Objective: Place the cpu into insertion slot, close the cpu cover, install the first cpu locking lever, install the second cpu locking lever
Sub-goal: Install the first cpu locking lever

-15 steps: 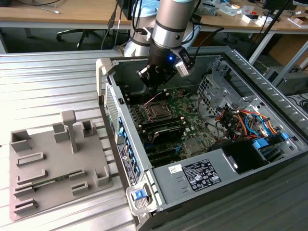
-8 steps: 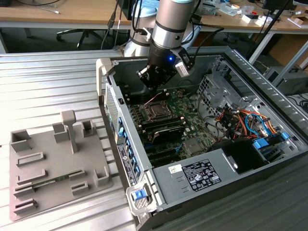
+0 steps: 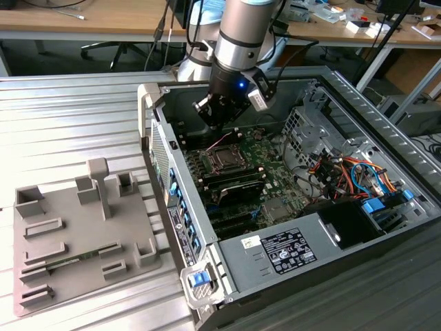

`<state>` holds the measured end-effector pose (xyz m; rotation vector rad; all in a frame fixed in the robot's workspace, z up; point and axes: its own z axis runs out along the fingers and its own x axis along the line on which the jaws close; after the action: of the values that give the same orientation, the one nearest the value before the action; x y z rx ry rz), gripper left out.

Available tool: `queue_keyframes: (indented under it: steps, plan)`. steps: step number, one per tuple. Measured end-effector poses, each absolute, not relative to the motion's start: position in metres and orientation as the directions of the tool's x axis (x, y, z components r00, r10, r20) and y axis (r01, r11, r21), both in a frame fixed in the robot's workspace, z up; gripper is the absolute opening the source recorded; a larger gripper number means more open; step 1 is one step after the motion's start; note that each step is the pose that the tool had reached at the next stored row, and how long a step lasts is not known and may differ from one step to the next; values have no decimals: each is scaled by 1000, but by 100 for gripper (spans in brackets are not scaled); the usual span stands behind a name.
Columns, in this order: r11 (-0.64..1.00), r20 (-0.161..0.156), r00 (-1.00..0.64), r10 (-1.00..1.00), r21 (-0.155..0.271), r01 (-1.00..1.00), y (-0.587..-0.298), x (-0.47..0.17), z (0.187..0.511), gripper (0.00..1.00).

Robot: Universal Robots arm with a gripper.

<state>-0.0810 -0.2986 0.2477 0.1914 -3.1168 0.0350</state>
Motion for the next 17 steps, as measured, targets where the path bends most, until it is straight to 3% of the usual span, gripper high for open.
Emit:
queue_keyframes:
  steps: [17]
  plan:
    - [991, 20, -991, -132, -20, -133, -288, -81, 223, 11]
